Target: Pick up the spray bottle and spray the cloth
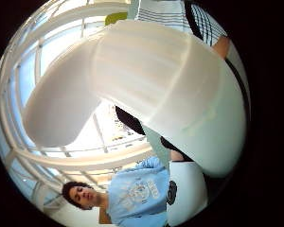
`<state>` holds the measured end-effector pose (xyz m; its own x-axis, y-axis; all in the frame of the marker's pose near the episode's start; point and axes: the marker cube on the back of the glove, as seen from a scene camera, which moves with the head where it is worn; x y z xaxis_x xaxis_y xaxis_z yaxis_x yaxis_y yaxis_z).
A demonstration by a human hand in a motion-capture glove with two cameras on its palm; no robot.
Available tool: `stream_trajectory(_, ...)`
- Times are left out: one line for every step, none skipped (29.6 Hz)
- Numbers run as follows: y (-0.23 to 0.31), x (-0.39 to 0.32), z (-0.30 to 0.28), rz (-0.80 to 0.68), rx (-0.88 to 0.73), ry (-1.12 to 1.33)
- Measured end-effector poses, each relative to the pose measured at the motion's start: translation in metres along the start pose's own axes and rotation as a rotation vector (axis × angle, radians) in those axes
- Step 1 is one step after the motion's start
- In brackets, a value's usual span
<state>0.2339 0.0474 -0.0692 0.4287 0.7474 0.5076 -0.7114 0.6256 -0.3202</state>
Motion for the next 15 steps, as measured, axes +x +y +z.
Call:
stream_trajectory(0.0002, -0.0001, 0.0004, 0.001, -0.002, 0.001)
stream_trajectory(0.0003, -0.0002, 0.0007, 0.001, -0.003, 0.001)
stream_trajectory(0.0005, -0.0004, 0.0009, 0.001, -0.004, 0.002)
stream_trajectory(0.0006, -0.0005, 0.0011, 0.0, -0.005, 0.003)
stream_trajectory(0.0008, -0.0006, 0.0012, -0.001, -0.006, 0.004)
stream_trajectory(0.001, -0.0007, 0.0013, -0.002, -0.007, 0.004)
stream_trajectory(0.001, -0.0007, 0.0012, -0.002, -0.008, 0.004)
stream_trajectory(0.0009, -0.0008, 0.0011, -0.002, -0.009, 0.005)
stream_trajectory(0.0006, -0.0009, 0.001, -0.002, -0.01, 0.006)
stream_trajectory(0.0002, -0.0011, 0.001, -0.002, -0.01, 0.006)
stream_trajectory(0.0, -0.0014, 0.0011, -0.002, -0.009, 0.006)
stream_trajectory(0.0, -0.0018, 0.0016, -0.002, -0.009, 0.005)
stream_trajectory(0.0002, -0.0023, 0.0022, -0.002, -0.009, 0.004)
stream_trajectory(0.0006, -0.0029, 0.003, -0.004, -0.009, 0.004)
stream_trajectory(0.0011, -0.0036, 0.0038, -0.006, -0.008, 0.003)
